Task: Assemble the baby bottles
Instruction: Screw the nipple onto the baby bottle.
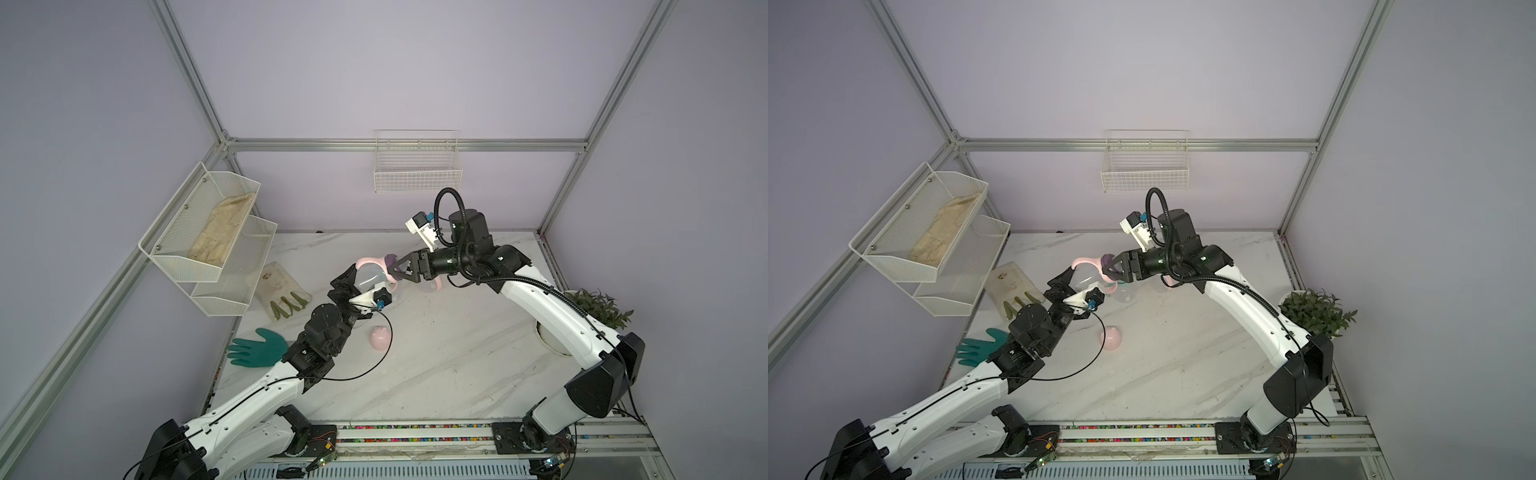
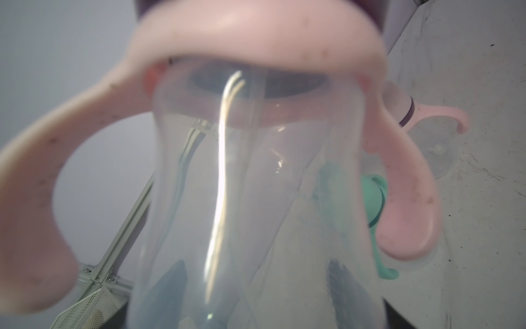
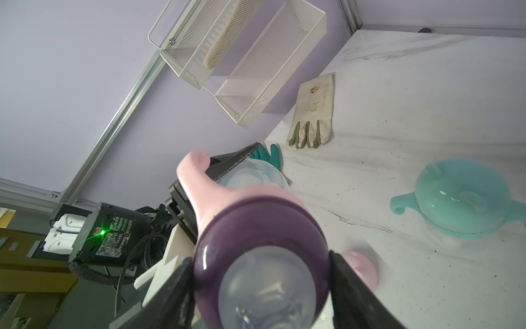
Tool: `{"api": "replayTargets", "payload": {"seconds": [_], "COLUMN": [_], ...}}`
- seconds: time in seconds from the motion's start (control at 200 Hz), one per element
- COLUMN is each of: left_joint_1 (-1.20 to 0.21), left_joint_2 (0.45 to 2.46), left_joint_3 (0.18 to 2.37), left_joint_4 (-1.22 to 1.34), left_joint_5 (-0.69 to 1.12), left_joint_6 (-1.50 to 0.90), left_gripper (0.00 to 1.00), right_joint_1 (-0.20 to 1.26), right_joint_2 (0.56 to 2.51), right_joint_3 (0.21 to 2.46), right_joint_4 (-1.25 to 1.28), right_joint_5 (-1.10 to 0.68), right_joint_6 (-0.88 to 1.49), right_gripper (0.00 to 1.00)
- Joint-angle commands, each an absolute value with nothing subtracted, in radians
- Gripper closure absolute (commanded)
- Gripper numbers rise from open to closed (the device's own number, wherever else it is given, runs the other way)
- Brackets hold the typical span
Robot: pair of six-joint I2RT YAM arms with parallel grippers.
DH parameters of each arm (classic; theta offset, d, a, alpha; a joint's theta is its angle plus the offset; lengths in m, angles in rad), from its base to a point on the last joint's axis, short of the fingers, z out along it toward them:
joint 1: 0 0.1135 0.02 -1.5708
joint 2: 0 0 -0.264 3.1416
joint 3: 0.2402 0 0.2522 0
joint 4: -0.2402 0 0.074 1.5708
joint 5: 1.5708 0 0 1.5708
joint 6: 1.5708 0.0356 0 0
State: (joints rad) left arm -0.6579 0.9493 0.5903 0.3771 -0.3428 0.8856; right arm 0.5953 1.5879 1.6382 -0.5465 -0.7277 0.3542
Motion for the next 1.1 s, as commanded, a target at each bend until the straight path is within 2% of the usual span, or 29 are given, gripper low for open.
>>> {"api": "replayTargets", "payload": {"seconds": [0.0, 0.085, 0.13, 0.165, 0.195, 0.23, 0.26, 0.32, 0.495, 0.57, 0.77, 1.095], "left_joint_1": [-0.661, -0.661, -0.661, -0.661, -0.660, -0.661, -0.661, -0.660, -0.661, -0.661, -0.661, -0.660], "left_joint_2": [0.909, 0.902, 0.901, 0.903, 0.906, 0.911, 0.915, 0.923, 0.940, 0.928, 0.847, 0.705], "left_joint_3": [0.581, 0.603, 0.614, 0.620, 0.624, 0.627, 0.626, 0.624, 0.641, 0.633, 0.589, 0.572], "left_joint_4": [0.482, 0.418, 0.394, 0.384, 0.381, 0.376, 0.374, 0.367, 0.271, 0.258, 0.209, 0.095], "left_joint_5": [-0.262, -0.188, -0.155, -0.139, -0.129, -0.120, -0.110, -0.095, -0.034, -0.028, -0.111, -0.226], "left_joint_6": [0.851, 0.787, 0.759, 0.745, 0.737, 0.732, 0.730, 0.730, 0.699, 0.670, 0.568, 0.363], "left_gripper": [0.60, 0.67, 0.66, 0.62, 0.52, 0.28, 0.14, 0.00, 0.00, 0.00, 0.00, 0.00], "right_joint_1": [0.600, 0.600, 0.600, 0.600, 0.600, 0.600, 0.600, 0.600, 0.591, 0.588, 0.588, 0.588], "right_joint_2": [1.561, 1.541, 1.535, 1.530, 1.526, 1.523, 1.522, 1.515, 1.492, 1.492, 1.530, 1.541], "right_joint_3": [1.634, 1.620, 1.617, 1.614, 1.612, 1.611, 1.608, 1.604, 1.614, 1.658, 1.751, 1.632], "right_joint_4": [-0.570, -0.555, -0.556, -0.557, -0.557, -0.556, -0.557, -0.556, -0.582, -0.669, -0.941, -1.005], "right_joint_5": [-0.800, -0.820, -0.824, -0.821, -0.820, -0.819, -0.818, -0.810, -0.732, -0.626, -0.259, -0.012], "right_joint_6": [0.385, 0.358, 0.351, 0.347, 0.344, 0.344, 0.344, 0.341, 0.316, 0.256, 0.107, 0.038], "right_gripper": [1.00, 1.00, 1.00, 1.00, 1.00, 1.00, 1.00, 1.00, 1.00, 1.00, 1.00, 1.00]}}
